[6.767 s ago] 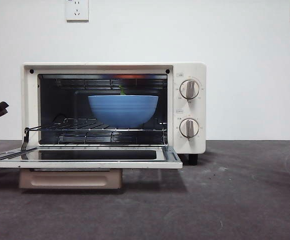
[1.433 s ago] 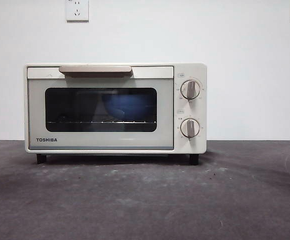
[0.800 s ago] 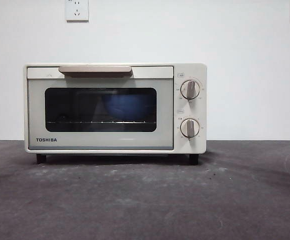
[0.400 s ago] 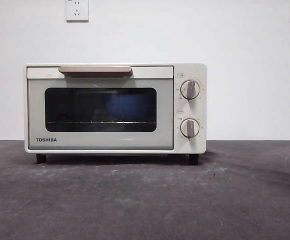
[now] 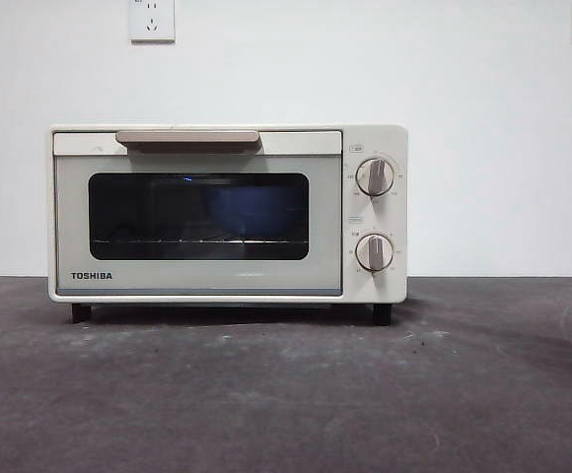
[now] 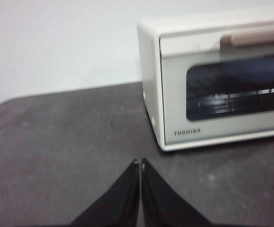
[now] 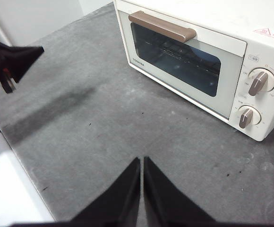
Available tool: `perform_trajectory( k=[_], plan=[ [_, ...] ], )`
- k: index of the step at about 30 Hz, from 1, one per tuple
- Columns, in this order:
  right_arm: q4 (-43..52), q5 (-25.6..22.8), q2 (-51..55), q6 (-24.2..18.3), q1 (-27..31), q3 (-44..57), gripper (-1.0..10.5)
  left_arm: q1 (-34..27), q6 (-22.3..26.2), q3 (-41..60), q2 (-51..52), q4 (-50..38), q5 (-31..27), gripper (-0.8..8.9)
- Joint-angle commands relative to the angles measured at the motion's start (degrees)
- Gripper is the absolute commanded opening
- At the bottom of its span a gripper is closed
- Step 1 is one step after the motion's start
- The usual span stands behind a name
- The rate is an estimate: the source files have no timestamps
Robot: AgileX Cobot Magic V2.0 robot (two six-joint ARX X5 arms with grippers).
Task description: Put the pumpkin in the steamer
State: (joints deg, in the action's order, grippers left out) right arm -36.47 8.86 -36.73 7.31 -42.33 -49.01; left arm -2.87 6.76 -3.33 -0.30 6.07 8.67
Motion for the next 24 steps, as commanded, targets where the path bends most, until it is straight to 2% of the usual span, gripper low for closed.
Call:
perform_trajectory(
  k=[1,8,24],
  plan=[
    [0.7,0.1,-0.2,0.1,-0.4,-0.5,0.1,-0.2,0.7,1.2,0.1,0.8,-0.3,0.19],
    [0.7,0.1,-0.2,0.1,-0.4,-0.5,0.1,-0.1,0.6,2.6,0.1,4.3,-0.3,0.18],
    [0.7,0.1,-0.2,0.1,-0.4,-0.5,0.1,-0.1,0.5,2.6,0.1,4.2,-0.3,0.18]
  ],
)
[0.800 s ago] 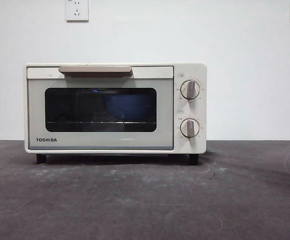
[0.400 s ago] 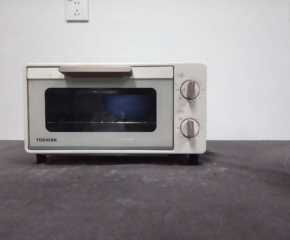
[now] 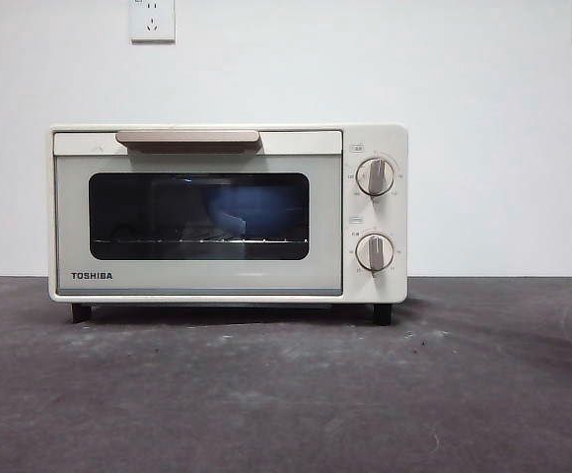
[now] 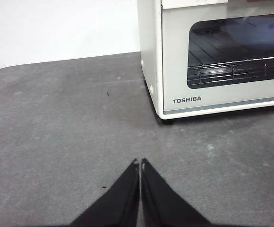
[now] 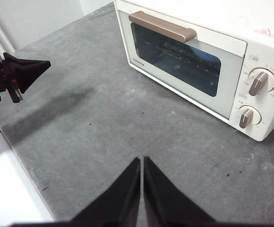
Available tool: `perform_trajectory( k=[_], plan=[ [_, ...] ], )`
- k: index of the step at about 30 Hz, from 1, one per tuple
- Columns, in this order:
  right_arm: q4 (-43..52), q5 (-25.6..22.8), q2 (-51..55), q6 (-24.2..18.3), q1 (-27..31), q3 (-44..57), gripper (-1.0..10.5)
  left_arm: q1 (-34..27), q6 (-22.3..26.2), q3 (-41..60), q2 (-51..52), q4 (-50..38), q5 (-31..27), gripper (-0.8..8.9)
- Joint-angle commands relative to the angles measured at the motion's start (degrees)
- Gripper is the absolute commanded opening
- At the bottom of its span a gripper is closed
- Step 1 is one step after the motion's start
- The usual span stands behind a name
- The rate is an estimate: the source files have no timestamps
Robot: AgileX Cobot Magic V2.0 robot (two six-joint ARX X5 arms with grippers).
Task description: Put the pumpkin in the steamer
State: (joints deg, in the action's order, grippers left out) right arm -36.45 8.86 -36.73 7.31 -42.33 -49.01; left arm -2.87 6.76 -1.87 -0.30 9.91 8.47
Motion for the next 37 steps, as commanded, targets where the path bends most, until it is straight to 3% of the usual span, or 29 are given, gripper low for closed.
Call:
perform_trajectory(
  k=[1,11,13,20,27,32,37],
  plan=[
    [0.7,0.1,-0.2,0.1,-0.4,-0.5,0.1,-0.1,0.5,1.2,0.1,0.4,-0.1,0.19],
    [0.4,0.0,0.4,-1.0,-0.2,-0.5,0.1,-0.1,0.5,1.2,0.1,0.4,-0.1,0.18],
    [0.5,-0.7,1.5,-3.9,1.5,-0.5,0.1,-0.1,0.5,1.2,0.1,0.4,-0.1,0.19],
    [1.5,-0.8,7.6,-7.6,18.5,0.2,0.1,-0.1,0.5,1.2,0.1,0.4,-0.1,0.19],
    [17.3,-0.7,16.2,-9.4,35.8,11.1,0.1,-0.1,0.5,1.2,0.1,0.4,-0.1,0.19],
    [28.1,-0.8,22.9,-8.4,41.5,23.6,0.1,-0.1,0.5,1.2,0.1,0.4,-0.1,0.19],
    [34.7,-1.9,29.0,-8.3,42.3,34.2,0.1,-0.1,0.5,1.2,0.1,0.4,-0.1,0.19]
  ],
)
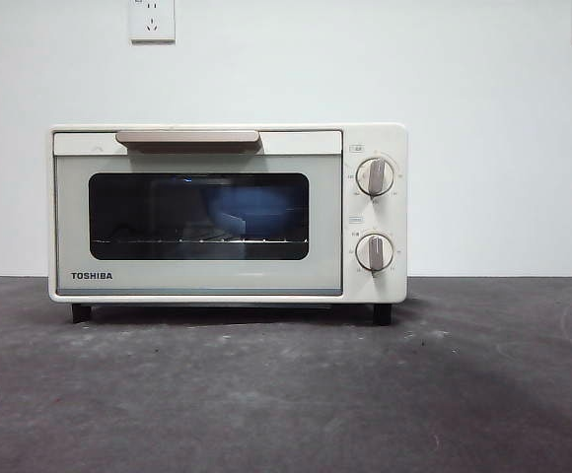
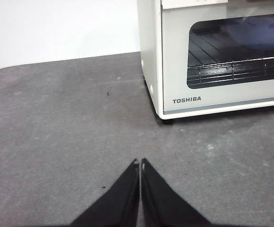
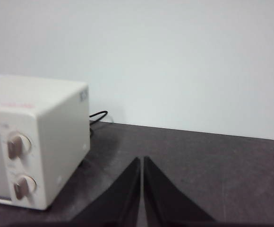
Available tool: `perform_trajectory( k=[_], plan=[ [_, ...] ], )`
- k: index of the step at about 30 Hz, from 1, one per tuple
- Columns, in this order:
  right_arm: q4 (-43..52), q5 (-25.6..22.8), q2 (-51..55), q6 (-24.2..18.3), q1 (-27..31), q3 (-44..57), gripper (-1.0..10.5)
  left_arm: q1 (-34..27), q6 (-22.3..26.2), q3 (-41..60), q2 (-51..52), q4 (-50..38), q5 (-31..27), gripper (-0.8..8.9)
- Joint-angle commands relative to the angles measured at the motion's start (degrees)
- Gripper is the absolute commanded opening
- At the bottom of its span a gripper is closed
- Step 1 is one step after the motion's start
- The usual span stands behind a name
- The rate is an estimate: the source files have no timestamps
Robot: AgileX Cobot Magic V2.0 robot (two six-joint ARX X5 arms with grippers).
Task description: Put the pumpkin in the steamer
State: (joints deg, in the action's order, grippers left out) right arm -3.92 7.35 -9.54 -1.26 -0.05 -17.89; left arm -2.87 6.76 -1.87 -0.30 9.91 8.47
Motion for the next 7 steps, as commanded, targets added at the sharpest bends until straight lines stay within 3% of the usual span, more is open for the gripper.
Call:
perform_trajectory(
  k=[1,7],
  plan=[
    [2.9,-0.4,3.3,0.2,0.0,5.4,0.1,-0.1,0.5,1.2,0.1,0.4,-0.1,0.19],
    [4.3,-0.5,8.7,1.3,0.0,13.1,0.1,-0.1,0.5,1.2,0.1,0.4,-0.1,0.19]
  ],
)
